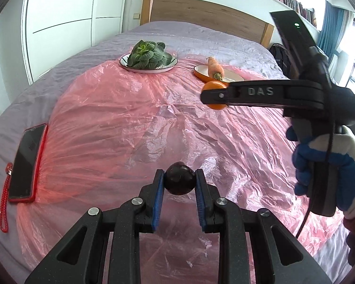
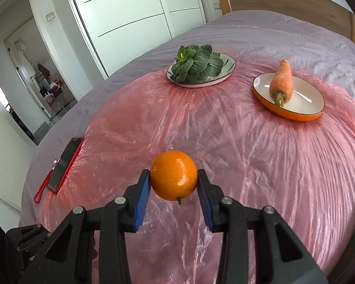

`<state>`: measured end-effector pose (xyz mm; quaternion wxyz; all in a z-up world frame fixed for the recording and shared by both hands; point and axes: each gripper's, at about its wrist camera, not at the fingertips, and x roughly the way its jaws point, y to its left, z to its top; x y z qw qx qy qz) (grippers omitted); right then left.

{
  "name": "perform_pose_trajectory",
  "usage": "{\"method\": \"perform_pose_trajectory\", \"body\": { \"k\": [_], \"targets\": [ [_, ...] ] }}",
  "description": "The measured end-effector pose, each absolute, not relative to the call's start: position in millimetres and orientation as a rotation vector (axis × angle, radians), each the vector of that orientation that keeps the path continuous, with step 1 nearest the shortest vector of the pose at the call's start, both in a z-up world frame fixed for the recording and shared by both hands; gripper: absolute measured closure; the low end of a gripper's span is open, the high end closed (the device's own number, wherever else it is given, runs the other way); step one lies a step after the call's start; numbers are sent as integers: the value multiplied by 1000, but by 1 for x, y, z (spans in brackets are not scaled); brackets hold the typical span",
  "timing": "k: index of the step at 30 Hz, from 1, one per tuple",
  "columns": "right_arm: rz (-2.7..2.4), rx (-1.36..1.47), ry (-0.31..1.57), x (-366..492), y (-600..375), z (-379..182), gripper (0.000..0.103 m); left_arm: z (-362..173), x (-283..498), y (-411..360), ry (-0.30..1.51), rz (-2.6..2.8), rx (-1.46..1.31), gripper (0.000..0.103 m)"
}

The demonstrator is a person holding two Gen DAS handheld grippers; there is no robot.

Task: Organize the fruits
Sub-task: 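Carry the plum in the left tool while the right tool carries the orange to the tray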

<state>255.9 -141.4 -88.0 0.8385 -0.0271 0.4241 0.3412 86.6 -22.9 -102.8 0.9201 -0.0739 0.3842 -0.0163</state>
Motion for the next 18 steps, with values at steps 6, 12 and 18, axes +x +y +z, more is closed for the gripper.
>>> {"method": "perform_pose_trajectory", "body": {
  "k": [6, 12, 18],
  "targets": [
    [706, -21, 894, 231, -170, -82, 30, -98, 78, -30, 797, -21, -128, 82],
    [681, 17, 887, 200, -205, -79, 30, -87, 69, -48, 792, -42, -91, 82],
    [585, 69, 871, 165, -273, -76, 30, -70, 71, -91, 770, -143, -55, 82]
  ]
}}
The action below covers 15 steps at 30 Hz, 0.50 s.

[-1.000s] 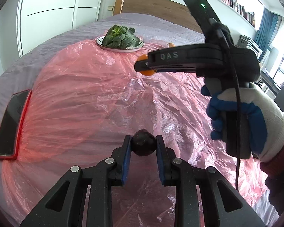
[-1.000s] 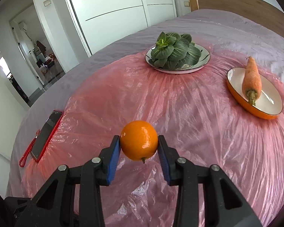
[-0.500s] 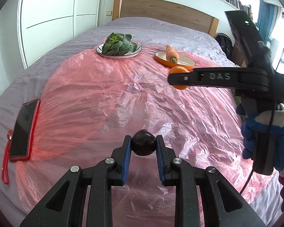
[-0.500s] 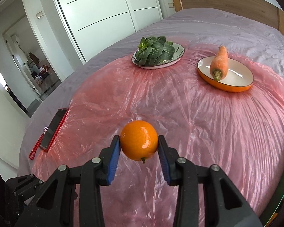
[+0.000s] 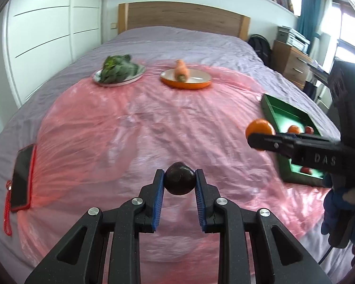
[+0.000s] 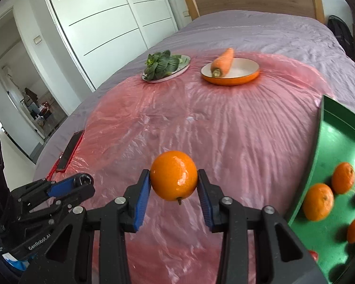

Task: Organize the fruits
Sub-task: 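Carry the plum in the left tool while the right tool carries the orange to the tray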

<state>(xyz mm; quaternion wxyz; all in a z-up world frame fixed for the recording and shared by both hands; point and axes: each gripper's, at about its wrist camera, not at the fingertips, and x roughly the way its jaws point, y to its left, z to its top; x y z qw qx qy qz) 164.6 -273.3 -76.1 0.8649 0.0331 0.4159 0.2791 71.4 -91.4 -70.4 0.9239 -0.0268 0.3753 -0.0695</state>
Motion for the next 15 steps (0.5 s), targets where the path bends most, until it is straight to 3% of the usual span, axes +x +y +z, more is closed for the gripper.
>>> {"method": "perform_pose_trajectory", "body": {
  "k": [15],
  "targets": [
    [246, 114, 889, 114, -446, -91, 30, -50, 92, -260, 773, -495, 27, 82]
  ]
}}
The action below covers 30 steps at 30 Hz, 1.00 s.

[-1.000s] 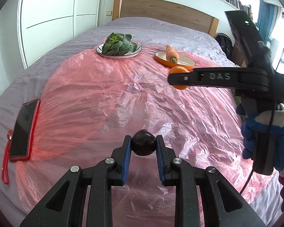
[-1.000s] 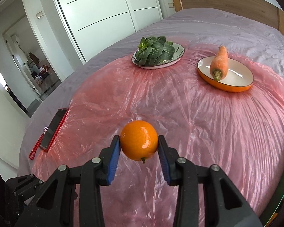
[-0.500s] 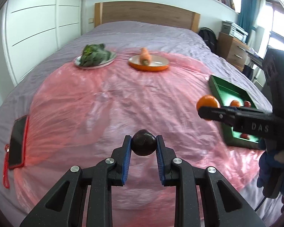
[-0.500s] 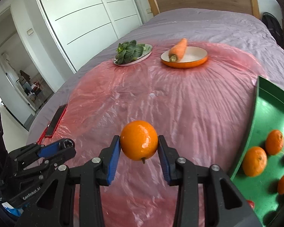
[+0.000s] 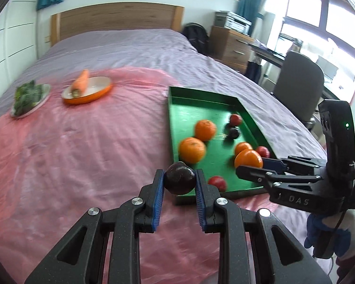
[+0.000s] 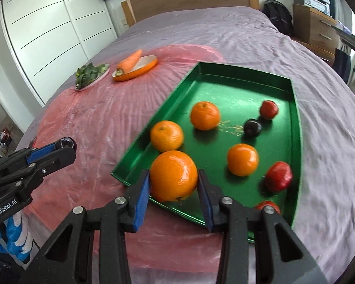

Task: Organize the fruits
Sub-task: 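Carry the plum in the left tool while the right tool carries the orange to the tray, then lower the plum into the tray and open the left tool while the right tool releases its orange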

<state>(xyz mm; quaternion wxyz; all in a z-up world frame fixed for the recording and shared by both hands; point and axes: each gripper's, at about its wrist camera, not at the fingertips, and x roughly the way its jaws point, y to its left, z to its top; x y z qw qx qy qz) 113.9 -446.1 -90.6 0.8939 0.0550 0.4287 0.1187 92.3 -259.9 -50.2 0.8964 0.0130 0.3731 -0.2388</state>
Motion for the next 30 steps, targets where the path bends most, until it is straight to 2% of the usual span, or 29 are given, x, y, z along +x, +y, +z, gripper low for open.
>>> {"method": "perform_pose_trajectory", "body": {
  "k": [8, 18, 19, 20, 22, 26, 28, 30],
  "targets": [
    [174, 80, 928, 110, -476, -112, 29, -74, 121, -316, 829, -490, 98, 82],
    [170, 70, 929, 110, -471, -123, 29, -94, 132, -327, 860, -470, 151, 80],
    [167, 71, 928, 110, -471, -123, 28, -95, 131, -328, 859, -466, 157, 77],
    [164, 73, 928, 110, -471, -123, 28, -95, 131, -327, 856, -465, 156, 69],
    [155, 76, 928, 109, -470, -122, 28, -92, 131, -325, 845, -462, 144, 60],
    [132, 78, 928, 107, -470, -121, 28, -87, 129, -321, 836, -455, 143, 54],
    [125, 77, 920, 105, -469, -118, 9, -84, 126, -317, 836, -454, 138, 54],
    [123, 71, 903, 100, -466, -112, 8, -80, 121, -313, 834, -451, 130, 53]
  ]
}}
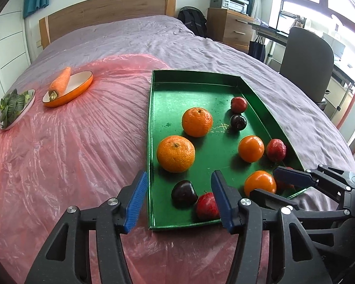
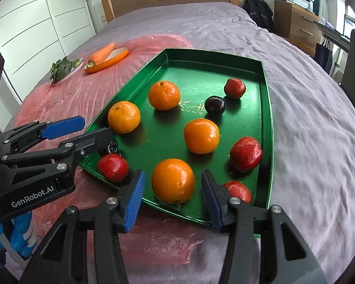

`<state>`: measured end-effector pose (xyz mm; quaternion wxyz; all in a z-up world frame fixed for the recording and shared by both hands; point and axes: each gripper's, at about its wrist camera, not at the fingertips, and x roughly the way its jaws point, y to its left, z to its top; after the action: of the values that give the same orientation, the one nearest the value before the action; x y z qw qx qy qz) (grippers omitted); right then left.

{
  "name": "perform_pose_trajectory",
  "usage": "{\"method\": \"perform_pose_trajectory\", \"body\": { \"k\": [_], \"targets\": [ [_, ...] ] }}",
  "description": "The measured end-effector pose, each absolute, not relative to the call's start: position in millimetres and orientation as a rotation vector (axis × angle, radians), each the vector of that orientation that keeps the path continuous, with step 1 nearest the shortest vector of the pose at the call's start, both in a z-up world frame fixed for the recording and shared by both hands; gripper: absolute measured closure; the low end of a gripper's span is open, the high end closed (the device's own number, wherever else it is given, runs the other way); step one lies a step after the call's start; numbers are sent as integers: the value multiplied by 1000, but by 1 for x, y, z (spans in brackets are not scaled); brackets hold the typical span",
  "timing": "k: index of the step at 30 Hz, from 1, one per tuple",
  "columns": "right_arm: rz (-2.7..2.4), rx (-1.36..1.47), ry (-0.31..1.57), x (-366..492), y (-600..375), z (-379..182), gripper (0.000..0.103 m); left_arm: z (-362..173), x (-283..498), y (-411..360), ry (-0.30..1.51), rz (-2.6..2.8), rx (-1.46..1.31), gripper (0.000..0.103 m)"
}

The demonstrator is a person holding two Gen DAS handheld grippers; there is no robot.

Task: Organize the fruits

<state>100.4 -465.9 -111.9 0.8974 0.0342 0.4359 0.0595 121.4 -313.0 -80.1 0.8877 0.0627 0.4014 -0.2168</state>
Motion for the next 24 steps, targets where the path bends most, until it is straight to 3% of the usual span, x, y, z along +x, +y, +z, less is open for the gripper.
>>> {"method": "perform_pose_trajectory", "body": {
  "k": [8, 15, 19, 22, 24],
  "targets": [
    [111, 58, 859, 78, -450, -87, 0, -63, 95, -286, 811, -424, 112, 52],
    [101, 31, 820, 52, -423, -71, 0, -49, 67, -247, 765, -353, 70, 51],
    [87, 18, 789, 36, -407, -63, 0, -42, 53, -221, 739, -292, 42, 40],
    [72, 20, 763, 24, -398, -58, 0, -39, 44, -203, 725, -247, 39, 22],
    [58, 20, 751, 16, -393, -57, 0, -35, 37, -192, 708, -221, 43, 21]
  ]
}}
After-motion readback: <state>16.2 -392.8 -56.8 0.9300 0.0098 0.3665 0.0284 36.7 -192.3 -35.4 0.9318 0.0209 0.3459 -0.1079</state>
